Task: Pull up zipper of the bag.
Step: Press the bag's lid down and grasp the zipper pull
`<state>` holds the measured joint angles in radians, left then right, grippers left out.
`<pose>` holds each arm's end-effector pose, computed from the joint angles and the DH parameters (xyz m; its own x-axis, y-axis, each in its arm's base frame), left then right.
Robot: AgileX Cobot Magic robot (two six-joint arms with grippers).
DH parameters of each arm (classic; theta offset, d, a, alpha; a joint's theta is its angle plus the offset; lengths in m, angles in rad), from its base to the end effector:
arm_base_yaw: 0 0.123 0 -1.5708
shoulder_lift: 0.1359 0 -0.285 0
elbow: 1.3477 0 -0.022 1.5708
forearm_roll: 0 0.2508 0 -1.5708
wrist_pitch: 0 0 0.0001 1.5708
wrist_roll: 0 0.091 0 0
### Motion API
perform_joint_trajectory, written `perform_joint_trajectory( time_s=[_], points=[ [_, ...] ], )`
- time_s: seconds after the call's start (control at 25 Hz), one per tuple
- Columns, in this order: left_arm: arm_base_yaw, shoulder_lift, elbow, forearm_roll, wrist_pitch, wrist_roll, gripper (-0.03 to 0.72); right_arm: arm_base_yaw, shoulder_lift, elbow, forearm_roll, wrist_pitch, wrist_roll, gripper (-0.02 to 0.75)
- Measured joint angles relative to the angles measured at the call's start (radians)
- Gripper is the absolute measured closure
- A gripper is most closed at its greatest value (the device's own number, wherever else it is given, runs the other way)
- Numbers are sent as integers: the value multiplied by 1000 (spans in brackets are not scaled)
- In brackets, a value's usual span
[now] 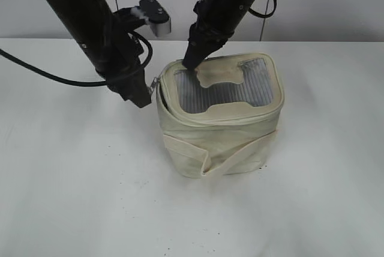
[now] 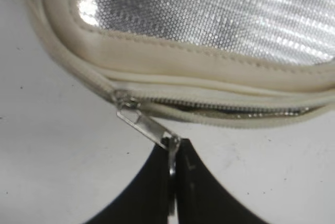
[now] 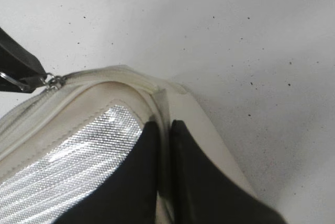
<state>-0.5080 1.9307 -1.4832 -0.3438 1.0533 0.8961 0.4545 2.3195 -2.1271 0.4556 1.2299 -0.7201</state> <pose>0.3311 -0.2149 0.2203 -0.3076 0.8935 -0.3272 0.9515 0.2924 -0.0959 0.4275 0.2509 0.2193 -0.4703 -0.7658 -0.4386 -0.8818 0.4285 0.1973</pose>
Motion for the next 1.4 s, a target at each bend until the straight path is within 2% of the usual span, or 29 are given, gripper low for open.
perform_joint_trajectory(
  time_s=[0.56,0.76,0.96,1.08,1.4],
  points=[
    [1,-23,3,2,25,-197,691,2,13,-42,-20,0,45,722],
    [-11,-66,44,-26,30,-219,691,4,13,-48,-30,1,62,722],
    [-69,-104,141,-47,61,-271,691,1,13,-54,-40,1,79,722],
    [-106,-125,178,-55,54,-342,691,1,13,-54,-41,1,92,722],
    [-281,-184,202,-11,-63,-544,691,1,13,-55,-43,1,101,722]
  ],
)
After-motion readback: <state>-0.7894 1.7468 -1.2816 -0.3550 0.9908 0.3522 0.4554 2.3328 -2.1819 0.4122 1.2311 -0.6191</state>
